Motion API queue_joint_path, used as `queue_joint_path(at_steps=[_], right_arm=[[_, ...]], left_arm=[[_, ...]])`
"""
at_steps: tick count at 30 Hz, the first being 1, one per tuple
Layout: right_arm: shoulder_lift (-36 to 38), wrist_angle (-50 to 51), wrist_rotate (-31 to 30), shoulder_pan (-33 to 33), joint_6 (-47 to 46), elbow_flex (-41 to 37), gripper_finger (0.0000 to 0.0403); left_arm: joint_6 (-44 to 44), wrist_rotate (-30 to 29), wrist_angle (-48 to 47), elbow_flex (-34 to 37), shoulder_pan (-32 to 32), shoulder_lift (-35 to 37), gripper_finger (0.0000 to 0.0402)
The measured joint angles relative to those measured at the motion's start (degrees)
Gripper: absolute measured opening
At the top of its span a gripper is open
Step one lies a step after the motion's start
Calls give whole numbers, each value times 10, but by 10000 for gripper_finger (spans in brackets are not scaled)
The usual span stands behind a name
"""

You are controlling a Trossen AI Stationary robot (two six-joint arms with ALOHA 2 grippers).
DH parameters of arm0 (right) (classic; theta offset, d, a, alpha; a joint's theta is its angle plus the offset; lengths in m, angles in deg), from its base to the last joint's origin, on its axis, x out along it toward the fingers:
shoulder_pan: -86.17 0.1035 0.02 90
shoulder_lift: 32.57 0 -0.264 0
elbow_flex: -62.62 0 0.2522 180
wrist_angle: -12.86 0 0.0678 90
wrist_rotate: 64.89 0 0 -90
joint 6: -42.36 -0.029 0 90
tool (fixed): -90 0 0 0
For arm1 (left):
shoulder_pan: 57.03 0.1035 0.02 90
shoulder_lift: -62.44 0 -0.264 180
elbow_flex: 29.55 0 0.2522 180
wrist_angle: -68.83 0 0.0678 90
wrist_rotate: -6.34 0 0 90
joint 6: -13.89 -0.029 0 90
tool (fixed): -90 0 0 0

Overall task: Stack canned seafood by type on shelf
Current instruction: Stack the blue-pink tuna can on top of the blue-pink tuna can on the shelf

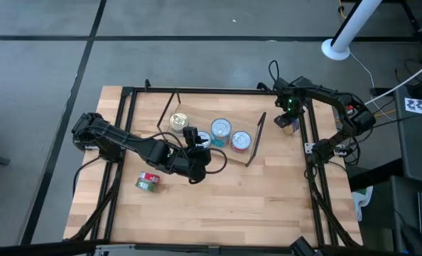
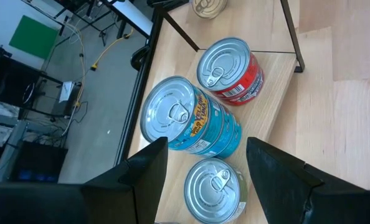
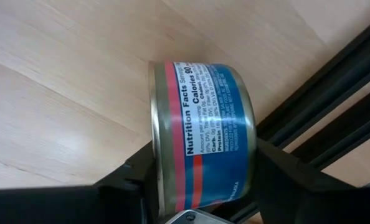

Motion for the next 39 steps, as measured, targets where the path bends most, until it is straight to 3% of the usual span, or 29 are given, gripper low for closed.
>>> queue_joint_path(at_steps=[5, 11, 25, 30, 35, 39], right_arm=[[1, 3, 0, 0, 0, 0, 199], [5, 40, 0, 0, 0, 38, 180], [6, 183, 12, 0, 0, 311, 184], [6, 200, 98, 0, -21, 425, 187], [6, 190, 242, 0, -53, 509, 186], [6, 164, 352, 1, -90, 538, 188]], left_arm=[[0, 0, 0, 0, 0, 0, 214], [0, 0, 0, 0, 0, 0, 214], [-16, 0, 0, 0, 0, 0, 214], [-55, 0, 0, 0, 0, 0, 214], [-137, -3, 5, 0, 0, 0, 214], [-200, -44, 21, 0, 0, 0, 214]])
